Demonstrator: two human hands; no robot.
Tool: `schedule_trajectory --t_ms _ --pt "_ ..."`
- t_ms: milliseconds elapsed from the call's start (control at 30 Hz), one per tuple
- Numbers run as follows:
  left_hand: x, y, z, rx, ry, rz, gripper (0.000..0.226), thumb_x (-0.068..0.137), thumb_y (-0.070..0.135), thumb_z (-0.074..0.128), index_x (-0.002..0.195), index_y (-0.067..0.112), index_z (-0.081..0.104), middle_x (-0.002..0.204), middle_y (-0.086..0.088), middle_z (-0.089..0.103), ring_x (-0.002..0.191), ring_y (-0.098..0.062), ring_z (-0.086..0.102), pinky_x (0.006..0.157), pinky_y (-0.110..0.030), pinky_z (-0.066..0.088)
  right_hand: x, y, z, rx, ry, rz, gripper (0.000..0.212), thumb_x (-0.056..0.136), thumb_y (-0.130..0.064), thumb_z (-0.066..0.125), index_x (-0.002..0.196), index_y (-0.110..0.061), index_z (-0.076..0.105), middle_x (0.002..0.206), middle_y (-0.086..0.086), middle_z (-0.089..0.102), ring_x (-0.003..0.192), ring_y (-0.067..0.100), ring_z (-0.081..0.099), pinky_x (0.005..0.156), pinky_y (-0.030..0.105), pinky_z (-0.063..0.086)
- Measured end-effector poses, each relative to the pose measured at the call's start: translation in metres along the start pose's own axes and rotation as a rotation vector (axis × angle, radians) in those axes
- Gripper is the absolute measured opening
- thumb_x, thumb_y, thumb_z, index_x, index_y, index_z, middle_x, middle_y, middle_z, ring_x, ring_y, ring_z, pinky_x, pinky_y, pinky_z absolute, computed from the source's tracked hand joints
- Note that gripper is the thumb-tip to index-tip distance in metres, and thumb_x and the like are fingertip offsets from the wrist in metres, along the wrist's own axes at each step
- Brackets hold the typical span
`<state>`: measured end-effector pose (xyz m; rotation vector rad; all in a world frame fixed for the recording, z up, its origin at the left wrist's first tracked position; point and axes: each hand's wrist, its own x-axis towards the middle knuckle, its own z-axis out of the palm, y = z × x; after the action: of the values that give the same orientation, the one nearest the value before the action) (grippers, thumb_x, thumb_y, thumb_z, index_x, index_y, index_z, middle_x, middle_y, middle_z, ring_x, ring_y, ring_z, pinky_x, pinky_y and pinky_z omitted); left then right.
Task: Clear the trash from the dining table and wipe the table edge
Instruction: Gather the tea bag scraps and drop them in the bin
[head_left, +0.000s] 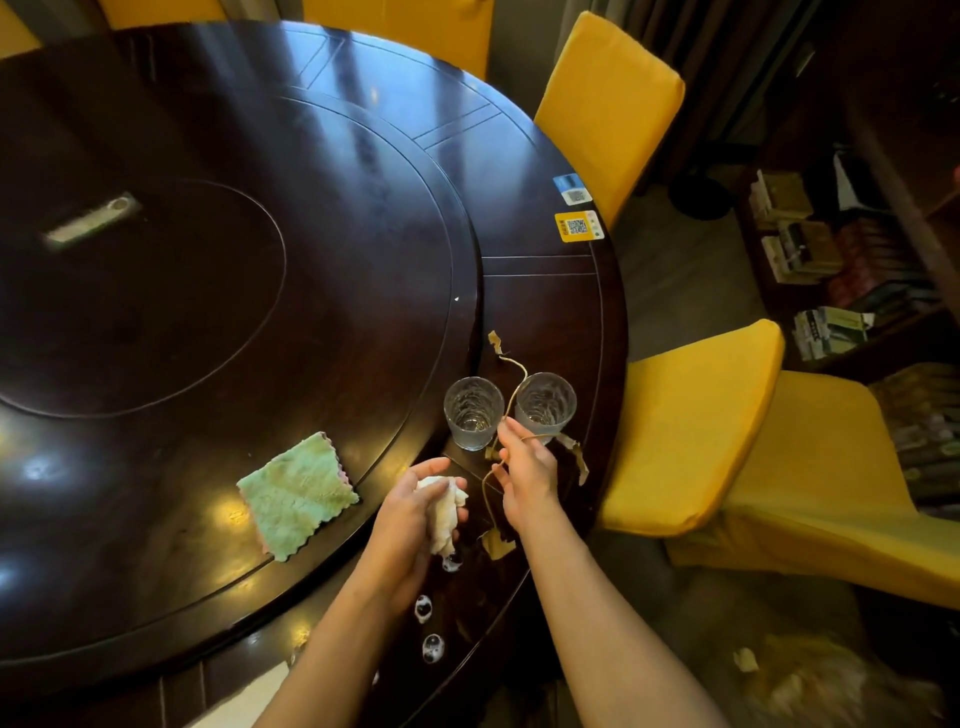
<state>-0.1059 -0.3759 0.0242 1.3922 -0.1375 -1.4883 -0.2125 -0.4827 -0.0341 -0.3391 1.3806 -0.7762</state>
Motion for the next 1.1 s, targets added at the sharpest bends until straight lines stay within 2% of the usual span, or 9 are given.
schedule_trajectory --t_ms 167,333,433,533,667,800,967,1033,1100 --pt "-0.001 -0.003 -0.002 0.003 -0.014 -0.001 0.027 0.101 0.009 0.050 0.126 0.012 0.058 0.093 -0.007 0.075 0.069 -0.020 0.066 0.058 -0.032 0.051 -0.003 0.003 -0.004 -0.020 0.041 -0.020 0.004 0.095 -0.020 0.069 0.099 -0.022 0.069 0.105 -0.002 0.068 0.103 0.013 0.061 0.074 0.029 0.048" --pt "-0.008 -0.007 -0.004 -0.002 -0.010 -0.010 0.026 0.100 0.009 0.052 0.124 0.013 0.060 0.096 -0.009 0.075 0.070 -0.020 0.066 0.059 -0.033 0.051 -0.009 0.007 -0.007 -0.066 0.008 -0.057 0.016 0.094 -0.021 0.072 0.109 -0.021 0.068 0.108 -0.001 0.071 0.101 0.011 0.067 0.072 0.024 0.049" --pt "-0.012 -0.008 -0.009 -0.006 0.005 0.004 0.027 0.099 0.009 0.052 0.124 0.012 0.061 0.096 -0.009 0.075 0.070 -0.020 0.066 0.060 -0.032 0.051 -0.004 0.006 -0.004 -0.106 -0.015 -0.084 0.028 0.094 -0.019 0.071 0.120 -0.023 0.065 0.088 -0.004 0.071 0.075 0.004 0.066 0.071 0.022 0.051" --pt "-0.016 -0.008 -0.016 -0.008 0.027 0.007 0.026 0.099 0.008 0.051 0.123 0.012 0.062 0.095 -0.009 0.074 0.069 -0.019 0.066 0.058 -0.031 0.051 0.001 0.006 -0.001 -0.133 -0.003 -0.077 0.021 0.094 -0.017 0.071 0.115 -0.020 0.068 0.073 -0.003 0.065 0.060 0.003 0.058 0.063 0.022 0.050" --pt "-0.020 -0.010 -0.023 -0.010 0.035 0.004 0.025 0.099 0.008 0.051 0.121 0.013 0.063 0.100 -0.013 0.074 0.070 -0.019 0.066 0.059 -0.031 0.053 0.000 0.011 0.000 -0.169 0.020 -0.083 0.015 0.093 -0.023 0.072 0.108 -0.020 0.071 0.086 -0.002 0.065 0.084 0.012 0.062 0.072 0.026 0.051" --pt "-0.016 -0.010 -0.024 -0.020 0.035 0.005 0.026 0.099 0.007 0.051 0.122 0.011 0.062 0.099 -0.014 0.073 0.071 -0.020 0.066 0.063 -0.033 0.053 -0.004 0.010 0.000 -0.177 0.019 -0.096 0.005 0.095 -0.022 0.068 0.100 -0.022 0.068 0.081 -0.003 0.064 0.073 0.009 0.059 0.066 0.024 0.050" --pt "-0.015 -0.009 -0.019 -0.001 0.014 0.010 0.026 0.099 0.007 0.051 0.123 0.011 0.062 0.091 -0.008 0.074 0.070 -0.020 0.065 0.058 -0.031 0.052 -0.016 0.008 -0.004 -0.162 -0.004 -0.191 0.016 0.098 -0.011 0.061 0.112 -0.016 0.064 0.097 0.003 0.076 0.093 0.014 0.072 0.079 0.026 0.054" --pt "-0.014 -0.009 -0.018 0.007 0.007 0.015 0.026 0.098 0.008 0.051 0.122 0.011 0.062 0.092 -0.008 0.074 0.069 -0.019 0.065 0.059 -0.031 0.052 -0.022 0.006 -0.006 -0.156 -0.037 -0.208 0.022 0.100 -0.005 0.055 0.118 -0.014 0.063 0.094 0.006 0.073 0.084 0.014 0.070 0.075 0.026 0.057" --pt "-0.014 -0.008 -0.018 0.004 0.010 0.016 0.026 0.098 0.008 0.052 0.121 0.011 0.063 0.093 -0.008 0.074 0.070 -0.020 0.065 0.061 -0.032 0.052 -0.027 0.002 -0.009 -0.143 -0.063 -0.206 0.028 0.101 -0.001 0.048 0.122 -0.013 0.062 0.089 0.005 0.066 0.068 0.010 0.060 0.061 0.022 0.051"
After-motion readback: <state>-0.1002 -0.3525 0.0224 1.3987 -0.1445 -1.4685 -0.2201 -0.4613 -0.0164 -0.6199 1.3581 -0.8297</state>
